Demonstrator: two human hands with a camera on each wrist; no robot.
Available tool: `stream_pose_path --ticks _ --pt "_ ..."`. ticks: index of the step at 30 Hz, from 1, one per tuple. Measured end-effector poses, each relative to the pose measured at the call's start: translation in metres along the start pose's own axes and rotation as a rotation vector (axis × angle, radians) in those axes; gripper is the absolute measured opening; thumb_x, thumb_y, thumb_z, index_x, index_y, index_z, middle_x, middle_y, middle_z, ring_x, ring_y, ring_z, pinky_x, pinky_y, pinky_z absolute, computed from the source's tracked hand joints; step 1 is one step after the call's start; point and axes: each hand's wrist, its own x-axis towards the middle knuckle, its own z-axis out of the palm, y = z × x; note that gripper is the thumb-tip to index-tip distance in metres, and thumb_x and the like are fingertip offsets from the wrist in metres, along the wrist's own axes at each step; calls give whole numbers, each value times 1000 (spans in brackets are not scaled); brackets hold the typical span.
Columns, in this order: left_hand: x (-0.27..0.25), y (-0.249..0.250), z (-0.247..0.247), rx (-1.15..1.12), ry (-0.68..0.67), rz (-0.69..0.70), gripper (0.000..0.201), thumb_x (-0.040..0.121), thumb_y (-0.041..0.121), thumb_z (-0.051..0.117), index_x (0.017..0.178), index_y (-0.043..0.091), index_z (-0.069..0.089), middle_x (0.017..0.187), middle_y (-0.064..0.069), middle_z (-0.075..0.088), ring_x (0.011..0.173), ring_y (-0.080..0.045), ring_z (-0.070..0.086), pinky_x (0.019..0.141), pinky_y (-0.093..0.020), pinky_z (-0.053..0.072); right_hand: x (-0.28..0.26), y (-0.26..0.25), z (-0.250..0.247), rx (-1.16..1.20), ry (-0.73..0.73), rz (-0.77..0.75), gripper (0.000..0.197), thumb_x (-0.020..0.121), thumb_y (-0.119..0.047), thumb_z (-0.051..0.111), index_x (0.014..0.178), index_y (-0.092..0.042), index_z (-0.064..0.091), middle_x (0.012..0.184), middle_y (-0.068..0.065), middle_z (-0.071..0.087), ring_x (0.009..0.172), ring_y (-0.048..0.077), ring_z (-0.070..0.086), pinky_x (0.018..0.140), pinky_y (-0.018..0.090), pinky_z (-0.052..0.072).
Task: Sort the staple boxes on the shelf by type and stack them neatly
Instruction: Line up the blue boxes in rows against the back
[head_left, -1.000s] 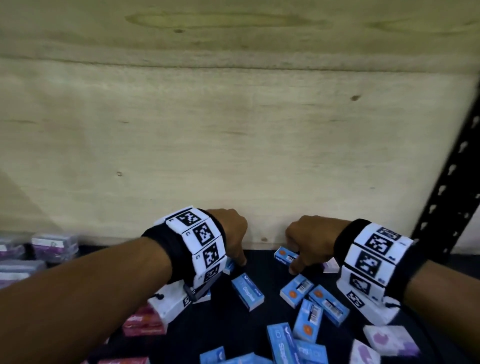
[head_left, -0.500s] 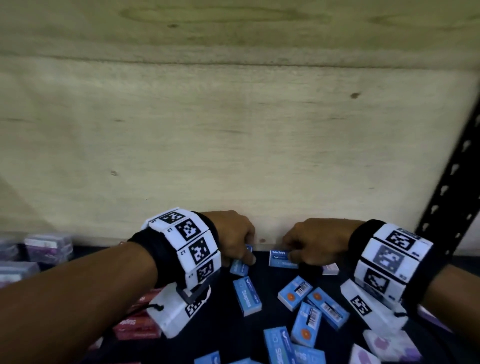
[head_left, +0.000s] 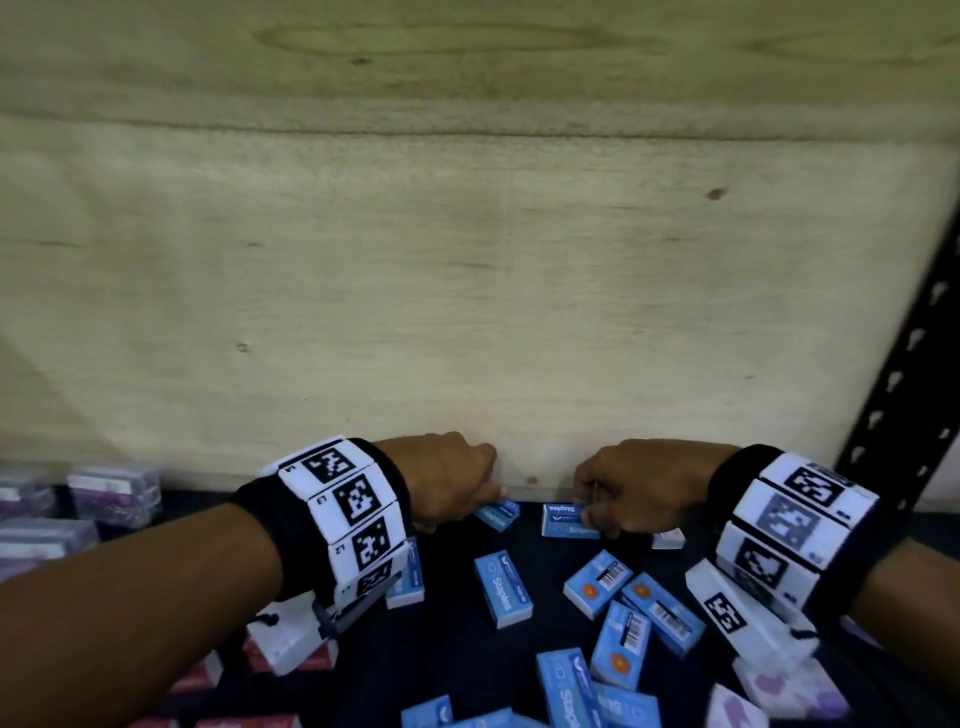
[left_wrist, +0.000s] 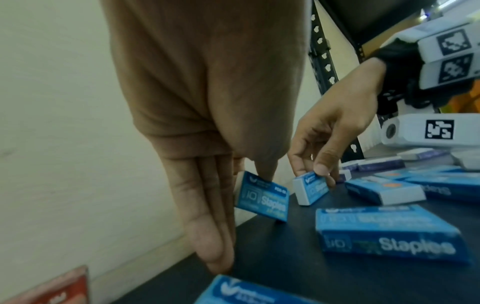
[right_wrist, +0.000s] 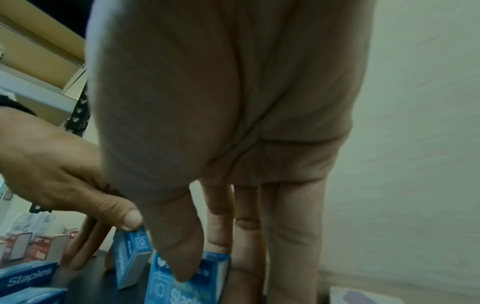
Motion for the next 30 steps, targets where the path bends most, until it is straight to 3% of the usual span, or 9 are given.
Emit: stream_pose_path --ticks 3,6,8,11,14,17,20,24,30 --pt "0 2 2 75 -10 19 45 105 46 29 125 9 44 111 -17 59 75 -19 50 75 -32 39 1 0 0 15 -4 7 18 100 -37 53 111 -26 61 96 -9 75 77 4 61 80 26 45" --pt "1 2 4 141 6 42 45 106 45 26 128 10 42 117 -20 55 100 -33 56 79 -35 40 2 -3 0 16 -6 2 22 100 -39 52 116 -26 60 96 -10 75 82 8 63 83 27 47" --pt "1 1 4 169 10 50 45 106 47 25 129 12 42 118 -20 54 105 -35 56 83 -38 42 2 -4 0 14 -6 0 24 101 -40 51 118 -25 59 98 -10 75 83 9 63 82 26 46" --pt "0 -1 3 182 0 57 45 106 47 25 128 13 45 117 -19 55 105 -35 56 88 -41 45 3 -5 0 17 -2 -2 23 101 -40 51 118 -27 59 97 -11 75 88 12 66 83 27 46" --pt "-2 -3 2 156 -30 60 45 105 47 26 126 11 45 115 -18 56 98 -31 56 85 -38 44 5 -4 1 13 -1 -4 22 101 -41 51 116 -26 59 96 -11 75 91 13 67 81 27 46" --pt "-3 -5 3 138 -61 59 45 105 47 26 125 11 44 114 -18 56 88 -26 50 82 -36 42 6 -5 0 14 -4 7 22 100 -41 53 116 -27 59 95 -12 75 88 13 67 75 24 45" --pt "-3 -6 5 142 -73 49 45 106 46 25 127 11 43 115 -19 57 94 -29 54 81 -35 41 7 -5 0 -7 -7 20 23 97 -41 58 116 -29 59 98 -12 74 88 10 64 71 21 42" --pt "-2 -6 7 132 -80 32 44 106 46 25 129 12 42 118 -19 57 101 -31 57 80 -34 40 7 -4 0 -15 -1 25 15 95 -40 60 107 -32 59 97 -12 73 86 9 63 73 24 44" --pt "-5 -8 9 102 -89 23 44 106 46 25 127 13 44 116 -17 57 88 -25 50 80 -35 41 10 -6 1 14 4 6 11 96 -40 59 104 -33 57 91 -10 75 74 11 67 74 25 50"
